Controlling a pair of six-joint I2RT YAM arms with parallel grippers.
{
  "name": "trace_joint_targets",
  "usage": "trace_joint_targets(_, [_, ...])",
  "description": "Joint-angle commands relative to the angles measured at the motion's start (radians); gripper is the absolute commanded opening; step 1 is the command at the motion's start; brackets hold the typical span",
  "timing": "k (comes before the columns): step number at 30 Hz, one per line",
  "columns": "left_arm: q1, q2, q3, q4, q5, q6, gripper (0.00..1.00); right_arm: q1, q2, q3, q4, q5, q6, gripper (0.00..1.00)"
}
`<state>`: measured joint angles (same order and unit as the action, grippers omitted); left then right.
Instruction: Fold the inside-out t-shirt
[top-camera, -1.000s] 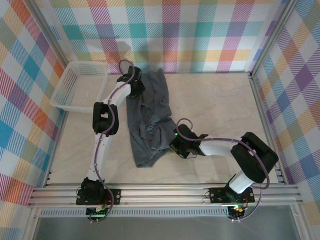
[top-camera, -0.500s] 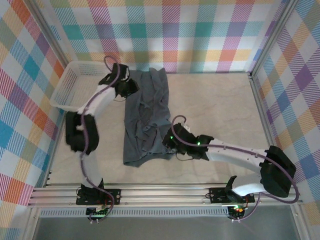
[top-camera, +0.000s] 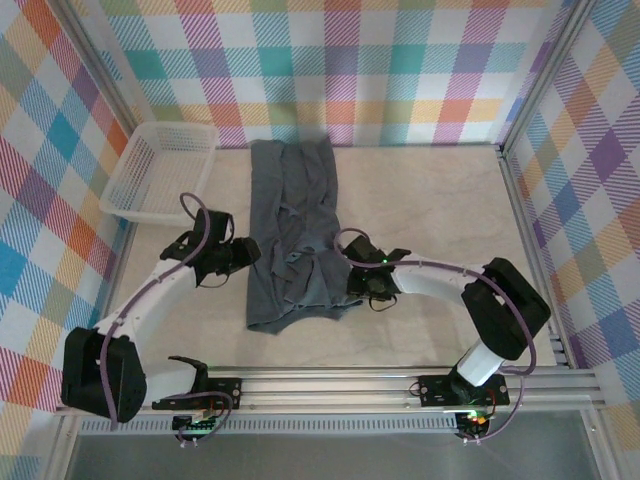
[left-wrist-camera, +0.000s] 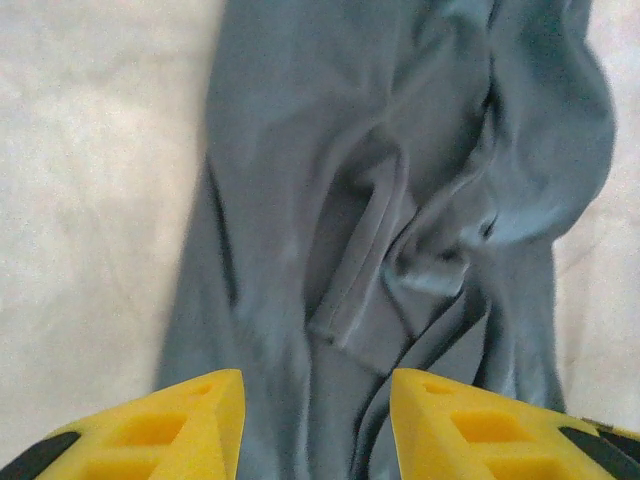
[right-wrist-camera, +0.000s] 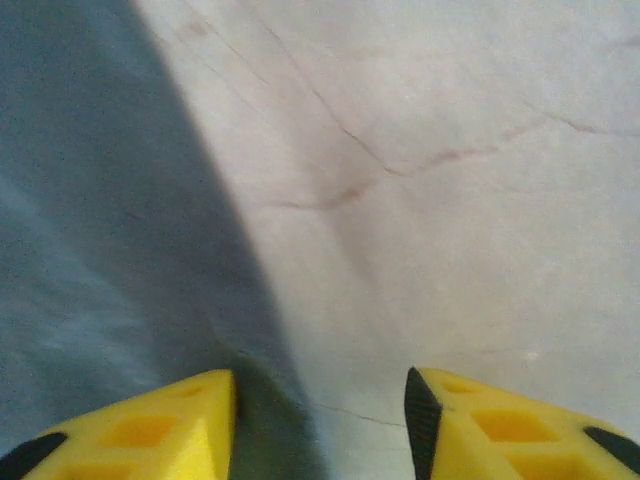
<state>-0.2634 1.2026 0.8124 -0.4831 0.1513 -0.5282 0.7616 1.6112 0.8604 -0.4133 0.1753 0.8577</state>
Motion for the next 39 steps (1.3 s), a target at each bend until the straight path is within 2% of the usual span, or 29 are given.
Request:
trace_joint_targets(1, [-0.013,-0.063,-0.046,-0.104,-0.056,-0.012,0.43,-0.018,-0.013,-0.043,0.06,-0.158,0.031,0.41])
trace_joint_targets(4, [-0.013,-0.093,-0.095,-0.111,-0.044,-0.036,0.44,-0.012,0.011,-0.061,0.111,-0.251,0.056,0.4])
trace_joint_targets(5, [-0.014,-0.1,-0.111,-0.103,-0.028,-0.042,0.43,-0.012,0.012,-0.064,0.117,-0.265,0.06,0.36])
trace_joint_targets(9, [-0.015,-0.119,-0.145,-0.137,-0.016,-0.06,0.4,-0.009,-0.073,-0.111,0.099,-0.261,0.129,0.03])
trace_joint_targets(10, [-0.016,-0.122,-0.15,-0.157,-0.023,-0.071,0.4,-0.004,-0.111,-0.136,0.095,-0.257,0.169,0.0])
trace_joint_targets(15, [-0.027,-0.154,-0.198,-0.215,-0.012,-0.135,0.39,0.148,-0.323,-0.269,0.04,-0.176,0.372,0.0])
trace_joint_targets(16, [-0.031,-0.162,-0.213,-0.211,0.004,-0.14,0.4,0.168,-0.346,-0.288,0.041,-0.179,0.396,0.0])
trace_joint_targets(17, [-0.035,-0.168,-0.23,-0.205,0.021,-0.145,0.41,0.182,-0.368,-0.311,0.06,-0.187,0.415,0.1])
trace_joint_targets(19, [-0.044,-0.172,-0.254,-0.201,0.048,-0.143,0.45,0.182,-0.392,-0.333,0.085,-0.188,0.407,0.37])
trace_joint_targets(20, [-0.049,-0.173,-0.264,-0.209,0.047,-0.146,0.46,0.182,-0.405,-0.326,0.069,-0.166,0.395,0.46])
trace_joint_targets(21, [-0.051,-0.173,-0.272,-0.219,0.039,-0.148,0.47,0.182,-0.417,-0.314,0.036,-0.14,0.388,0.5])
trace_joint_targets(25, [-0.057,-0.173,-0.297,-0.233,-0.004,-0.167,0.48,0.17,-0.467,-0.301,-0.032,-0.025,0.388,0.58])
trace_joint_targets(30, [-0.06,-0.159,-0.31,-0.234,-0.014,-0.199,0.48,0.124,-0.433,-0.327,0.084,-0.132,0.362,0.57])
trace_joint_targets(34, [-0.066,-0.142,-0.328,-0.191,0.068,-0.194,0.42,0.124,-0.35,-0.294,0.147,-0.218,0.335,0.54])
trace_joint_targets(39, [-0.087,-0.143,-0.339,-0.228,0.018,-0.211,0.44,0.125,-0.267,-0.257,0.188,-0.271,0.325,0.53])
